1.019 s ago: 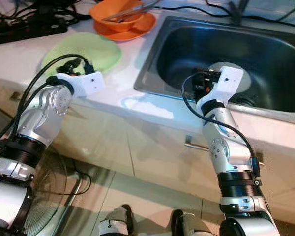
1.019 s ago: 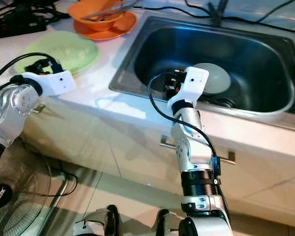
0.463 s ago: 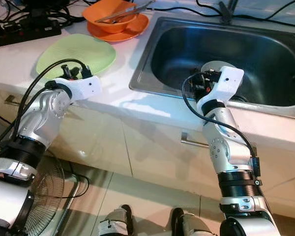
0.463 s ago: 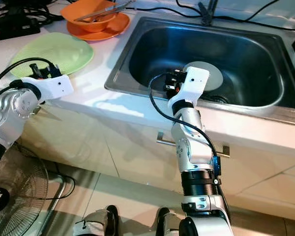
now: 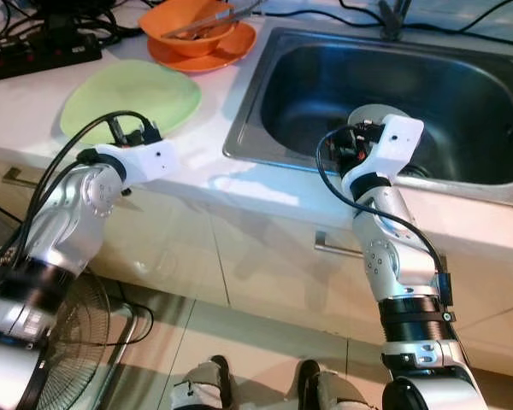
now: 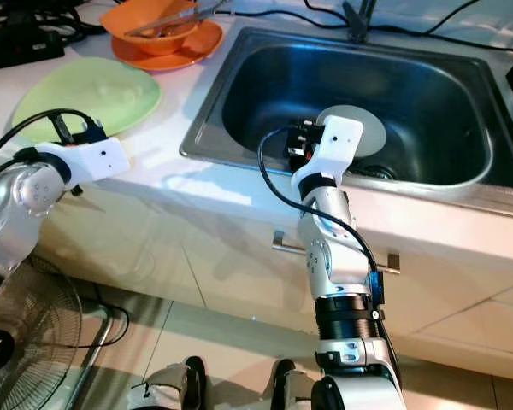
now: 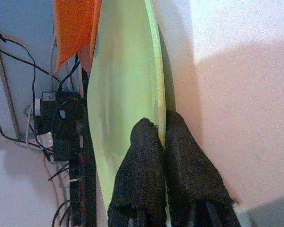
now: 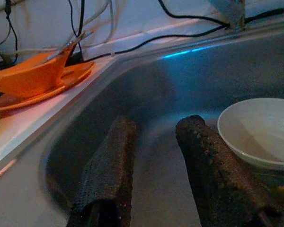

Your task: Kitchen organization

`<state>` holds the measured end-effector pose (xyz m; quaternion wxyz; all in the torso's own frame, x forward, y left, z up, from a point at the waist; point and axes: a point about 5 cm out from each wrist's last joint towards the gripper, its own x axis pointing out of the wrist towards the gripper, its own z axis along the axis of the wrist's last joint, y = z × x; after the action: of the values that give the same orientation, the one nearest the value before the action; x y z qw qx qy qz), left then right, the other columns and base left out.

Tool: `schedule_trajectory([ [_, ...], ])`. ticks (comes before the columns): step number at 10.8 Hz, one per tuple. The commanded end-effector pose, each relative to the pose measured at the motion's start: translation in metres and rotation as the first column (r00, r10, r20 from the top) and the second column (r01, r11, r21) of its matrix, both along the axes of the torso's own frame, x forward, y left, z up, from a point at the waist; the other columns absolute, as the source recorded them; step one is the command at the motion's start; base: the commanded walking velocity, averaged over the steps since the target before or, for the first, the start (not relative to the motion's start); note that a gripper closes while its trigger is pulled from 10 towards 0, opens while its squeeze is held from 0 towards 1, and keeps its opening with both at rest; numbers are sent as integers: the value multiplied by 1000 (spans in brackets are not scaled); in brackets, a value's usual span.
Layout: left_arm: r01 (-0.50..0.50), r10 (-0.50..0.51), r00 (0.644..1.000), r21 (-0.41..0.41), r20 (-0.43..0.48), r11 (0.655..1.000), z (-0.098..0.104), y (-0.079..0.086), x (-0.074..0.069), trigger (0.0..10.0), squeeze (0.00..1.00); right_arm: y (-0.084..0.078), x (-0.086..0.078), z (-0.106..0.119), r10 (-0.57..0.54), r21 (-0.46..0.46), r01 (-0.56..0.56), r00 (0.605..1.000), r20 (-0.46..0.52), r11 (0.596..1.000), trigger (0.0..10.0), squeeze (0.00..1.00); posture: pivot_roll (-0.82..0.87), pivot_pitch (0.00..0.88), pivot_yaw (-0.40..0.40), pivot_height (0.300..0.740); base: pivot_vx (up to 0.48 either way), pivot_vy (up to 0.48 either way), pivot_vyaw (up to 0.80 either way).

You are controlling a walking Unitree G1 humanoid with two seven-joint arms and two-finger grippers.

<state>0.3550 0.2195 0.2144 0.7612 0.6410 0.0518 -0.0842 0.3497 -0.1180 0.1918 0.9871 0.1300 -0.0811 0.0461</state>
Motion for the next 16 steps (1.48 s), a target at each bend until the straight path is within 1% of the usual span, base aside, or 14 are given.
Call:
schedule_trajectory([
  [1, 11, -11, 1000, -8, -21, 1000, 5, 1, -5, 0, 0, 3, 2, 4, 20, 6, -20, 1000, 8, 1000, 10000, 0, 177, 205, -2, 740, 0, 0, 0],
  [3, -5, 5, 1000, 15, 8, 1000, 17, 4, -15, 0, 0, 7, 3, 4, 36, 7, -36, 999, 5, 999, 10000, 0, 185, 206, -8, 740, 0, 0, 0],
  [4, 2, -2, 1000, 28, 9, 1000, 21, 2, -20, 0, 0, 7, 3, 4, 38, 7, -38, 999, 6, 999, 10000, 0, 184, 206, -13, 740, 0, 0, 0],
  [5, 29, -29, 999, 21, 29, 999, 36, -5, -29, 0, 0, 6, 4, 5, 41, 6, -41, 999, 7, 999, 10000, 0, 190, 206, -20, 740, 0, 0, 0],
  [7, 64, -66, 992, 17, 108, 998, 59, -18, -39, 0, 0, 9, 7, 6, 59, -1, -59, 998, 6, 998, 10000, 0, 203, 204, -32, 740, 0, 0, 0],
  [8, 65, -68, 986, 19, 155, 998, 66, -24, -41, 784, 0, 12, 8, 7, 70, -2, -70, 998, 6, 998, 10000, 0, 215, 204, -41, 740, 0, 0, 0],
  [9, 73, -75, 982, 14, 172, 997, 67, -29, -43, 10000, 0, 14, 9, 7, 79, -2, -79, 997, 9, 997, 10000, 0, 216, 204, -44, 740, 0, 0, 0],
  [11, 141, -134, 968, -19, 213, 990, 69, -50, -47, 10000, 0, 16, 11, 9, 94, -5, -94, 996, 13, 996, 10000, 0, 225, 200, -53, 740, 0, 0, 0],
  [12, 167, -160, 957, -9, 244, 986, 72, -56, -49, 10000, 0, 17, 12, 9, 96, -7, -96, 995, 14, 995, 10000, 0, 224, 198, -53, 740, 0, 0, 0],
  [13, 201, -207, 933, 51, 294, 978, 76, -63, -48, 10000, 0, 16, 13, 11, 97, -8, -97, 995, 18, 995, 10000, 0, 222, 195, -50, 740, 0, 0, 0],
  [14, 249, -263, 907, 85, 329, 965, 75, -73, -47, 10000, 0, 16, 13, 13, 99, -4, -99, 995, 28, 995, 10000, 0, 213, 193, -47, 740, 0, 0, 0],
  [15, 274, -284, 898, 77, 336, 959, 74, -81, -47, 10000, 0, 15, 13, 16, 101, 2, -102, 994, 36, 995, 10000, 0, 208, 192, -46, 740, 0, 0, 0],
  [16, 305, -308, 888, 64, 342, 950, 71, -89, -46, 10000, 0, 13, 14, 20, 99, 7, -100, 994, 49, 995, 10000, 1000, 199, 189, -44, 740, 0, 0, 0],
])
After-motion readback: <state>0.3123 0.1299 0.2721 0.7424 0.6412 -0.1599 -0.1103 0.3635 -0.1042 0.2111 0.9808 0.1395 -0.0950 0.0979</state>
